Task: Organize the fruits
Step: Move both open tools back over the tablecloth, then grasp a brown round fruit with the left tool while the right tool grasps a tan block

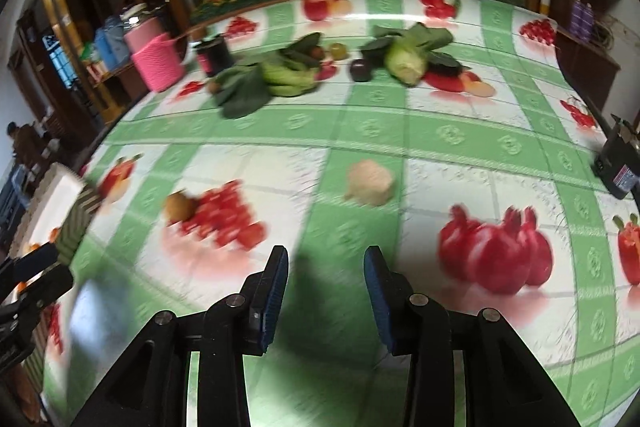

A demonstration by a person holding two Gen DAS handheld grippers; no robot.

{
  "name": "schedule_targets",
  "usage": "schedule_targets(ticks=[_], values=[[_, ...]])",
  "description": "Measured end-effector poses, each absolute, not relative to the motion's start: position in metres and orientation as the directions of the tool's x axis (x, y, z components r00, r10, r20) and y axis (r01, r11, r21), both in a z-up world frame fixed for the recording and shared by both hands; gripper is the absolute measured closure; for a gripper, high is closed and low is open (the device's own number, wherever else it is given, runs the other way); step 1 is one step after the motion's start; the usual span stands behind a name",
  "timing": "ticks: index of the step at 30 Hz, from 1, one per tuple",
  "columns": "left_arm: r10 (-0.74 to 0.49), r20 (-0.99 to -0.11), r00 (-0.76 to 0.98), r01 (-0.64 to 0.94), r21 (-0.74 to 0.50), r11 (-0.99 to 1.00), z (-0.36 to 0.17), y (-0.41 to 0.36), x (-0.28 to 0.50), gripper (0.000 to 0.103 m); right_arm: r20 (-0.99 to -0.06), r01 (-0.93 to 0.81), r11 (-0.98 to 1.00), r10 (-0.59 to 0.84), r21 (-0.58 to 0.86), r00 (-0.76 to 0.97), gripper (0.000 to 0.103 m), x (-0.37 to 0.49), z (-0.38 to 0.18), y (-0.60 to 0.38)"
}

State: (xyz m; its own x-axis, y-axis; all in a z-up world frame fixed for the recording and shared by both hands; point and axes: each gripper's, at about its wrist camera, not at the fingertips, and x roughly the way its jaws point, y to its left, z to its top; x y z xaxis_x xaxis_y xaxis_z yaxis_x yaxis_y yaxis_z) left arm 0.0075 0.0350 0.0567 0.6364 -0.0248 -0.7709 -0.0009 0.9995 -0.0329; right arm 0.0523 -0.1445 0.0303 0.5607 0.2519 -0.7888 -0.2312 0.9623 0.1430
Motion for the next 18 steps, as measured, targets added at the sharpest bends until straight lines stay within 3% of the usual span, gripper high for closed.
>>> schedule_targets(ticks=[14,18], values=[[-0.05,-0.801,0.596,0.046,-0.028,0.999,0.041,0.001,0.064,0.049,-0.765,-0.261,0.962,0.231,0.085,0.601,0.065,0.102,0.022,-0.152],[-0.063,-0.801,0.595,0.056,-0.037,0.998,0.039,-0.004,0.077,0.049,-0.763,-0.27,0.959,0.24,0.089,0.6,0.072,0.099,0.023,-0.155]])
